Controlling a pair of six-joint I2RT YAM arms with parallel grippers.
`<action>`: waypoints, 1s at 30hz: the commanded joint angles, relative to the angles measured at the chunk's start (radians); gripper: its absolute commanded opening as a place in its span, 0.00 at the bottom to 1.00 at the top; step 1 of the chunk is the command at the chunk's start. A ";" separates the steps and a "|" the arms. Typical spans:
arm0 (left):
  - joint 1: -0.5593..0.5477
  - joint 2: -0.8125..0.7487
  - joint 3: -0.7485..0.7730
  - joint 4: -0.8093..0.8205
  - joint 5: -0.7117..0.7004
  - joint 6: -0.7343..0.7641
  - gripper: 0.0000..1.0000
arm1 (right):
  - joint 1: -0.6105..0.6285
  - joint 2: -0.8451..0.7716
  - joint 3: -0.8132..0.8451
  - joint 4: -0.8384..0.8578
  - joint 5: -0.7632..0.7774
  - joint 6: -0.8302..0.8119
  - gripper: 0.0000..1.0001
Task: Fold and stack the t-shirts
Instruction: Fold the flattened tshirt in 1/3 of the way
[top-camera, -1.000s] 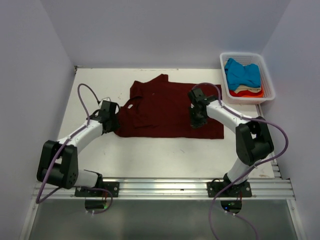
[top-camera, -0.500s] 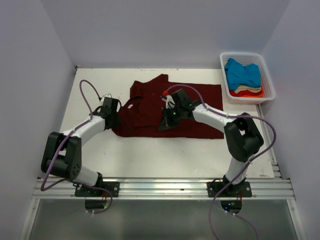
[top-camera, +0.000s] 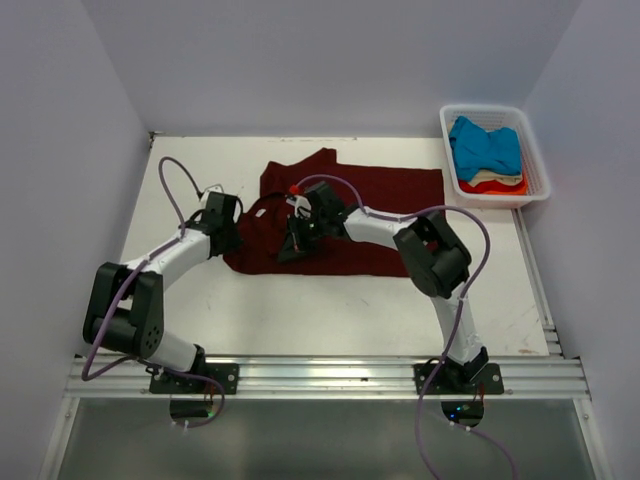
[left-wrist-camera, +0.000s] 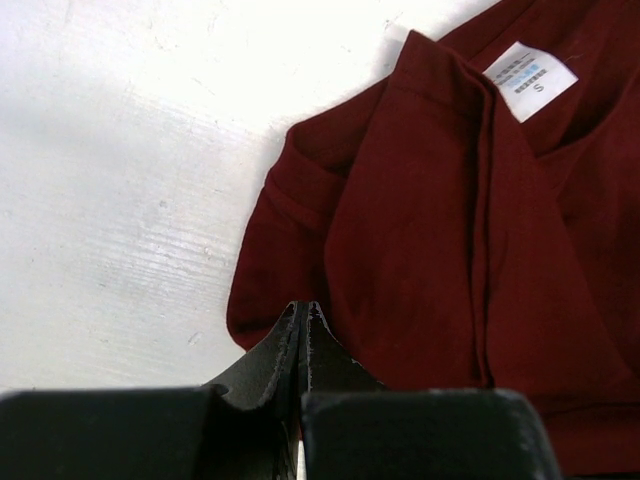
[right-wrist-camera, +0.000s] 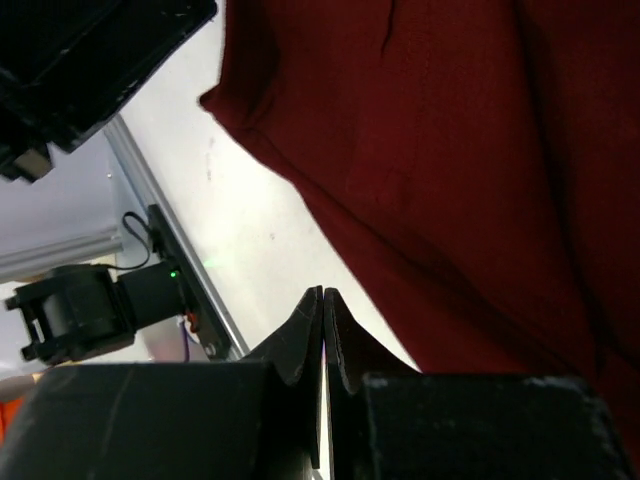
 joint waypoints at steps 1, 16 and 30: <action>0.008 0.008 0.012 0.033 -0.023 -0.008 0.00 | 0.027 0.037 0.081 -0.020 0.032 0.016 0.00; 0.027 -0.005 -0.031 0.048 -0.023 0.000 0.00 | 0.030 0.063 0.125 -0.434 0.614 -0.075 0.00; 0.027 0.030 -0.097 0.250 0.136 -0.014 0.00 | 0.032 0.080 0.116 -0.428 0.586 -0.081 0.00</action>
